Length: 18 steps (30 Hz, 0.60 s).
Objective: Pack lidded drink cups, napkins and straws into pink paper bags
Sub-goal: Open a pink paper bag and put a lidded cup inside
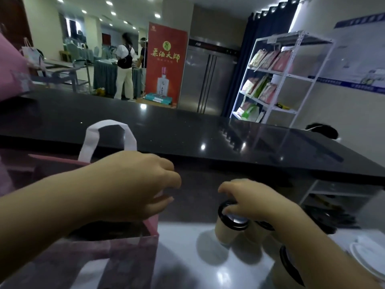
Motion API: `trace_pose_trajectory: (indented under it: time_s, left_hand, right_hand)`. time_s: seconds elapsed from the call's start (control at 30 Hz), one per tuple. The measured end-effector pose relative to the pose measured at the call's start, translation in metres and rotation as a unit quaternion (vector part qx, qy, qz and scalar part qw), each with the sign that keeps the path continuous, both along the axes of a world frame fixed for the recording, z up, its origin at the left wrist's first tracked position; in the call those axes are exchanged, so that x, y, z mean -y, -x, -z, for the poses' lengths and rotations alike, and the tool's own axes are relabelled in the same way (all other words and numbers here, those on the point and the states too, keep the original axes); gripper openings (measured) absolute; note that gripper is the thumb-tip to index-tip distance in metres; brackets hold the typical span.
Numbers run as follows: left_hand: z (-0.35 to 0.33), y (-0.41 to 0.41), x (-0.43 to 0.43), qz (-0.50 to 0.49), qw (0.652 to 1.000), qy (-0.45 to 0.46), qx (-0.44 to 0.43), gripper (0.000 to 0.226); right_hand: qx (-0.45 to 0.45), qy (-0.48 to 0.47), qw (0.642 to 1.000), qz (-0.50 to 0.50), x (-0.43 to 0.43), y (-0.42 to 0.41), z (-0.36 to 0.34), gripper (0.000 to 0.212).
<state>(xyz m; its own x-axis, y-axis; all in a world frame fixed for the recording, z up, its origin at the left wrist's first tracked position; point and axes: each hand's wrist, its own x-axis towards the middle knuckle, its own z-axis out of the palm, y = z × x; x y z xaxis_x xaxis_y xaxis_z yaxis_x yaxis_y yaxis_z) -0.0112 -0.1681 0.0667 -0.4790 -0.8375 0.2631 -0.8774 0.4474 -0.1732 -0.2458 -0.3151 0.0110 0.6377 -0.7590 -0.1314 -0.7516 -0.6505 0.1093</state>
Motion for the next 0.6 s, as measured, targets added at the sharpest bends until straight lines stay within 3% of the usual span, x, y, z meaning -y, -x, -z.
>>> trace_pose_trajectory:
  time_s: [0.27,0.43,0.6]
  left_hand:
    - [0.012,0.017,0.013,0.0,1.0,-0.006,0.007,0.055]
    - [0.014,0.02,0.013,-0.02,0.999,-0.024,0.006,0.055]
    - [0.015,0.012,0.005,-0.045,0.998,-0.031,-0.035,0.048]
  right_hand:
    - [-0.1,-0.081,0.991,0.028,0.05,0.021,0.072,0.094]
    - [-0.036,-0.107,0.993,0.022,0.057,0.024,0.078,0.088]
    - [0.045,-0.024,0.999,-0.016,0.038,0.018,0.059,0.088]
